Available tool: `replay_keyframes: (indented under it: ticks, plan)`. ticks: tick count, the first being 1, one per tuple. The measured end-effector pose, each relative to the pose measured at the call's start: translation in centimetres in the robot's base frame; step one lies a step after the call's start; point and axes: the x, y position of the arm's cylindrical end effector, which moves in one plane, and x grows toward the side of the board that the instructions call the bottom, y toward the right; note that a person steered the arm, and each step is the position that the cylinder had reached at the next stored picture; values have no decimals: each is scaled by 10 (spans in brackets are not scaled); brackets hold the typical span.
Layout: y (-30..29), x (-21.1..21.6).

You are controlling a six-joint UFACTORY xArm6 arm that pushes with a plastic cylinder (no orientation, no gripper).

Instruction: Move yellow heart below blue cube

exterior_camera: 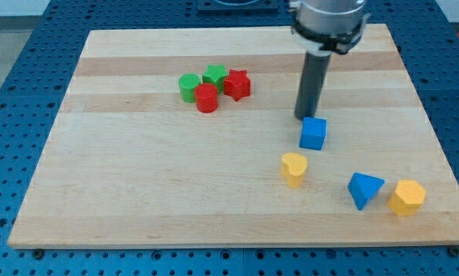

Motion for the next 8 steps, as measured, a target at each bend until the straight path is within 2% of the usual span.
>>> replay_keyframes:
  ticks: [3, 5, 6, 8]
  plan:
    - [27, 42]
    - [-48, 42]
    - [-79, 72]
    - [-18, 86]
